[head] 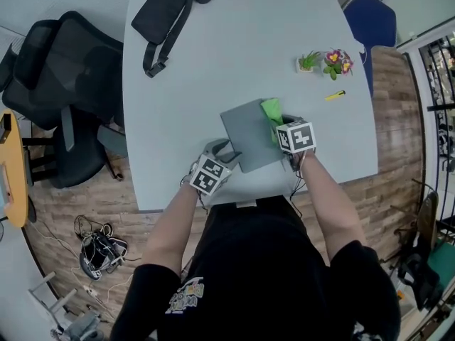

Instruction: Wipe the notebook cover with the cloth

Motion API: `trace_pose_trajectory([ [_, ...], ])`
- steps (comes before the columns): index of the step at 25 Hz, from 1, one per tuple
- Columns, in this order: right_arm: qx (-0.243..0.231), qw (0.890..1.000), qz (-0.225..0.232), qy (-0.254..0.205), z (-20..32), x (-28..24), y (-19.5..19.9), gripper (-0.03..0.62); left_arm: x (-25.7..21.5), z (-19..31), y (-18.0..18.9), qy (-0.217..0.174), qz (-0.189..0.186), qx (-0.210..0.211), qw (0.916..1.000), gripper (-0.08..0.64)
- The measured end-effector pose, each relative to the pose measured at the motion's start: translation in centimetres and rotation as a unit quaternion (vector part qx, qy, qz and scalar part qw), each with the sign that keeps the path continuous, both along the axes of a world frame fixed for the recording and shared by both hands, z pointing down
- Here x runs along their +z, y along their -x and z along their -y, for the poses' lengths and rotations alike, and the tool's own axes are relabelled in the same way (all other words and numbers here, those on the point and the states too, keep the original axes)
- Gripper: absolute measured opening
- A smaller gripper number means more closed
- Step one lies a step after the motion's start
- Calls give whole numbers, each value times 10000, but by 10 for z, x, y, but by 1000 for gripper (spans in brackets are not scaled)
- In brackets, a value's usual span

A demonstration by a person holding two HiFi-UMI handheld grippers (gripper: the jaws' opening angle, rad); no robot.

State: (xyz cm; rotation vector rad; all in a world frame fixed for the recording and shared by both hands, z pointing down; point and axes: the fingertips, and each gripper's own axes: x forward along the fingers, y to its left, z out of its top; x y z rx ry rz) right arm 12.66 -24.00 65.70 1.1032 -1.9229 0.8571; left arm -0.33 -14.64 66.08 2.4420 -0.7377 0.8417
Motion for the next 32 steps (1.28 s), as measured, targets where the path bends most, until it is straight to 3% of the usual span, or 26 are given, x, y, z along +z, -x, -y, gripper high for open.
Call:
trace_pose_trajectory([
  [6, 229, 9997, -42, -39, -41, -1, -12, 110, 1, 3, 1, 11, -4, -2, 10000, 218],
  [19, 1267, 9917, 159, -165, -135, -12, -17, 110, -1, -2, 2, 30, -117, 166, 9998, 218],
  [25, 1120, 9904, 293, -755, -148, -46, -15, 110, -21, -10, 3, -142, -298, 150, 9993, 218],
  [32, 603, 9852, 547, -1508, -153, -98, -14, 110, -75, -25, -3, -844, -580, -231, 9945, 218],
])
